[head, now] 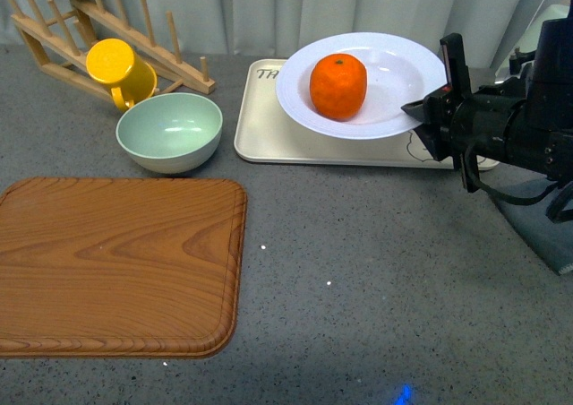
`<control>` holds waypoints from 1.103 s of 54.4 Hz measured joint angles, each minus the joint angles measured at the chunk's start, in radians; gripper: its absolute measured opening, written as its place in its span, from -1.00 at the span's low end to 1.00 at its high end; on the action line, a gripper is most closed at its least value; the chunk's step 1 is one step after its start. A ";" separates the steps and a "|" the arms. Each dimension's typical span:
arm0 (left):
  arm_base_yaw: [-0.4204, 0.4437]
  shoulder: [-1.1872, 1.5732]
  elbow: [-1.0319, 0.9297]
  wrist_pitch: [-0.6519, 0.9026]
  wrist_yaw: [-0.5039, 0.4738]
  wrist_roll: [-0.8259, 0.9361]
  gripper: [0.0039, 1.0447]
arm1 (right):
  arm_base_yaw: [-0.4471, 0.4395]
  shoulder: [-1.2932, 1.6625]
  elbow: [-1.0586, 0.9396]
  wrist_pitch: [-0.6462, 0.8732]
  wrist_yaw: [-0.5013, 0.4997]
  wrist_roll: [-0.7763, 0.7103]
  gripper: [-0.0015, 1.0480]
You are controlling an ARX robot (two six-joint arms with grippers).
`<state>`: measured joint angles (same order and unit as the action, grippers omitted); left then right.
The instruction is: Place orange and plate with both arms
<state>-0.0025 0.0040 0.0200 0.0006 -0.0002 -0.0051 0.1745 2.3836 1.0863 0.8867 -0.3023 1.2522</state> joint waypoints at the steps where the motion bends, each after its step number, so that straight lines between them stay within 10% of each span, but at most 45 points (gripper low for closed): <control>1: 0.000 0.000 0.000 0.000 0.000 0.000 0.88 | 0.005 0.009 0.009 -0.002 0.010 0.007 -0.94; 39: 0.000 0.000 0.000 0.000 0.000 0.000 0.88 | 0.095 0.145 0.227 -0.158 0.047 0.123 -0.94; 60: 0.000 0.000 0.000 0.000 0.000 0.000 0.88 | 0.072 0.069 0.137 -0.155 -0.005 0.072 0.17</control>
<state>-0.0025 0.0040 0.0200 0.0006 -0.0002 -0.0051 0.2470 2.4523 1.2236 0.7319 -0.3077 1.3239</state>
